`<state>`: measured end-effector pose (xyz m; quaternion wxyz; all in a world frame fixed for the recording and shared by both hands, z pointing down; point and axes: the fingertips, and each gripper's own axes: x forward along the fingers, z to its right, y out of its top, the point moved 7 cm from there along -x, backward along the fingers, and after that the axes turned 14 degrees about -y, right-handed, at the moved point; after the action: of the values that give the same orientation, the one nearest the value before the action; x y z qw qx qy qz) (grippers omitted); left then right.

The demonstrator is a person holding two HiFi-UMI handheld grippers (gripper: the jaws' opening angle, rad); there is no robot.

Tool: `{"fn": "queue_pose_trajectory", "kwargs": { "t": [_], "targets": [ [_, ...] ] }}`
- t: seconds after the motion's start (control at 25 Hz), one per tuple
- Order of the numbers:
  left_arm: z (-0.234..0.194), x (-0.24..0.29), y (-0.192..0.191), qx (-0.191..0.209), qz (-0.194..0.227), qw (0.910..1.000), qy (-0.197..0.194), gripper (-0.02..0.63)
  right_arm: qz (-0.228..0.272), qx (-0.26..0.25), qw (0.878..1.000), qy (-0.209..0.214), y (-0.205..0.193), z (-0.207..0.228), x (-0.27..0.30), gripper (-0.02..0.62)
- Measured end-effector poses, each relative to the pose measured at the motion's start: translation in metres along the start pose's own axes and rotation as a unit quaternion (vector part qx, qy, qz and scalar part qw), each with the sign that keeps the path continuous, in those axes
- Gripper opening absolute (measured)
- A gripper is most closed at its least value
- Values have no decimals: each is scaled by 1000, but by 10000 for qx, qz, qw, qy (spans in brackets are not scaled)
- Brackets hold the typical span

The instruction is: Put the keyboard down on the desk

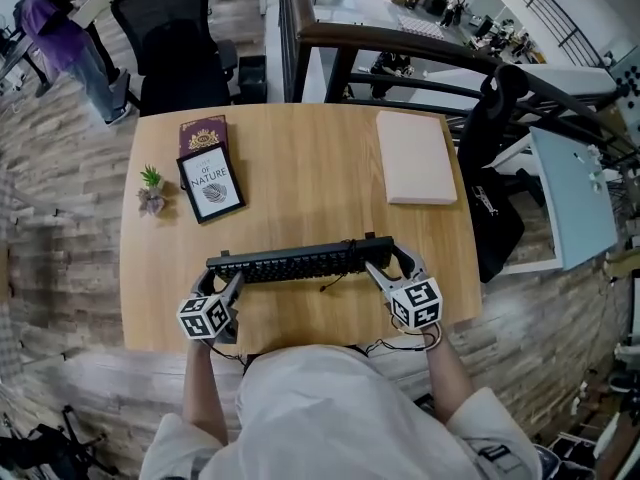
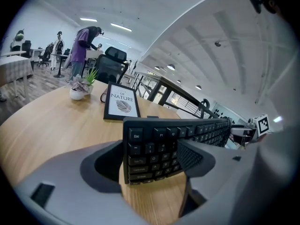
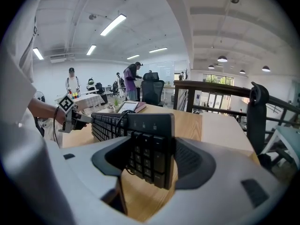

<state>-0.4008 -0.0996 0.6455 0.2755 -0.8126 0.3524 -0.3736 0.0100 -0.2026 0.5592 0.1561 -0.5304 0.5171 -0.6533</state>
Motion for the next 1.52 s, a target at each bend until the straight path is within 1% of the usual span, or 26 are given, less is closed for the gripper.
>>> {"fn": "queue_pose_trajectory", "kwargs": {
  "t": [0.24, 0.36, 0.56, 0.68, 0.76, 0.88, 1.08, 1.2, 1.28, 1.32, 1.36, 1.4, 1.44, 1.48, 1.52],
  "targets": [
    [-17, 11, 7, 55, 174, 9998, -34, 353, -6, 238, 9997, -92, -1, -6, 4, 275],
    [-25, 14, 7, -5, 225, 9997, 14, 353, -27, 272, 9996, -96, -1, -13, 4, 273],
    [-35, 20, 4, -112, 193, 9997, 62, 351, -138, 402, 9990, -114, 0, -21, 5, 285],
    [-38, 21, 6, -23, 219, 9997, 120, 351, -262, 493, 9983, -146, -3, -24, 9, 287],
    [-39, 21, 5, 57, 240, 9996, 168, 351, -357, 727, 9966, -157, -8, -23, 13, 285],
    [-41, 24, 2, 100, 188, 9996, 199, 351, -498, 1096, 9926, -178, -12, -20, 21, 282],
    [-50, 30, 0, 57, 78, 9998, 180, 353, -535, 1208, 9910, -227, -10, -24, 25, 285],
    [-54, 34, -1, -3, -14, 9997, 262, 353, -588, 1269, 9898, -266, -12, -24, 29, 288],
    [-55, 39, -2, 31, -137, 9992, 362, 353, -677, 1381, 9877, -287, -16, -21, 34, 290],
    [-54, 41, -1, 147, -225, 9988, 418, 353, -730, 1474, 9860, -279, -19, -20, 37, 288],
    [-52, 42, -1, 374, -352, 9976, 466, 351, -784, 1588, 9839, -253, -23, -19, 41, 290],
    [-47, 43, 0, 707, -508, 9950, 492, 319, -826, 1713, 9815, -219, -26, -20, 44, 290],
    [-41, 44, 2, 1075, -657, 9908, 490, 307, -847, 1823, 9794, -188, -28, -21, 47, 287],
    [-35, 46, 3, 1384, -772, 9863, 464, 233, -851, 1894, 9781, -165, -30, -23, 50, 285],
    [-30, 48, 4, 1581, -840, 9829, 441, 157, -844, 1930, 9774, -152, -30, -26, 51, 285]
  ]
}}
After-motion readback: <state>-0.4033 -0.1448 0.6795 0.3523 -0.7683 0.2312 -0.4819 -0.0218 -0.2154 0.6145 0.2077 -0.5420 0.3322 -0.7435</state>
